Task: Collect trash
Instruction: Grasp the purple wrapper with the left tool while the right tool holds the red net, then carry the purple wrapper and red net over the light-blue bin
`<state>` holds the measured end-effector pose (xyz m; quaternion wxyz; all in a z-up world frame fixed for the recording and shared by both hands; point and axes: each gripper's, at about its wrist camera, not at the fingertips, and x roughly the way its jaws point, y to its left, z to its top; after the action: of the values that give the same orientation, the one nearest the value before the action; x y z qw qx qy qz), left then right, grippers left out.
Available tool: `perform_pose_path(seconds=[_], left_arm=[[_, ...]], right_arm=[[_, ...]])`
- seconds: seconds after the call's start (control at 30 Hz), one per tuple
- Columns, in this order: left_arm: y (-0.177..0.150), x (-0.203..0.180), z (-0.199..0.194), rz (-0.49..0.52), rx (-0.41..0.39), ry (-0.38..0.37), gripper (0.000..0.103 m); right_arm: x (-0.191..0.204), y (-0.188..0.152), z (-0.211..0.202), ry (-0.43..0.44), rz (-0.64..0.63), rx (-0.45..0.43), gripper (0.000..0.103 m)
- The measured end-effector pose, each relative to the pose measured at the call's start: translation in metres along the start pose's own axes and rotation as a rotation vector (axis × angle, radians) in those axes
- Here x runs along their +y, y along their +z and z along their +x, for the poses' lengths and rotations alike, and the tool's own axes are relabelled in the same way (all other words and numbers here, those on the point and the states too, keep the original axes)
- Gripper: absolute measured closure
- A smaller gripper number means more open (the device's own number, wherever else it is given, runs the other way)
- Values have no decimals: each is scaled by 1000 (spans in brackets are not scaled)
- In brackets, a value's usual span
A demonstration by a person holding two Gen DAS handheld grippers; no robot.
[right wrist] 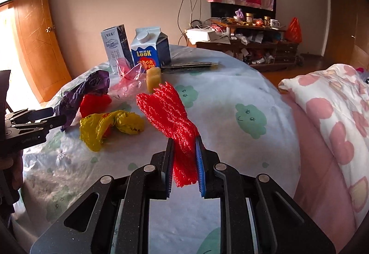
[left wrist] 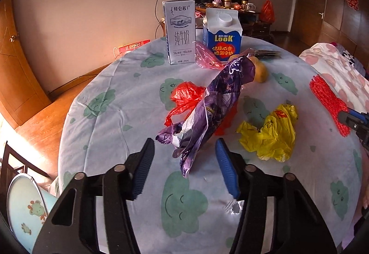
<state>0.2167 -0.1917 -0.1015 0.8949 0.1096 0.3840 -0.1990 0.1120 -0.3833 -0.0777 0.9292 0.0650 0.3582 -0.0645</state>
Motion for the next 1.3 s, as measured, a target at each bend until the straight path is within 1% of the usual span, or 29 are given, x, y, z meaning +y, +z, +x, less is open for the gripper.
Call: perform_pose_path(seconds=[0.07, 0.13, 0.17, 0.33, 0.53, 0.9, 1.3], left_arm=[[0, 0, 3, 3, 20, -23, 91], [-1, 0, 1, 20, 18, -30, 98], [-2, 1, -2, 27, 14, -28, 99], [-9, 9, -22, 33, -16, -28, 101], [-25, 26, -52, 40, -38, -14, 101], [-64, 78, -94, -27, -42, 35, 101], [-92, 129, -118, -110, -49, 111, 101]], right_arm=[[1, -1, 1, 11, 0, -4, 85], [4, -1, 1, 20, -6, -7, 85], [8, -1, 0, 21, -10, -8, 85], [19, 0, -3, 33, -23, -15, 85], [45, 3, -10, 70, -69, -37, 85], [119, 12, -2, 169, -174, -42, 85], [199, 20, 10, 263, -288, -39, 84]])
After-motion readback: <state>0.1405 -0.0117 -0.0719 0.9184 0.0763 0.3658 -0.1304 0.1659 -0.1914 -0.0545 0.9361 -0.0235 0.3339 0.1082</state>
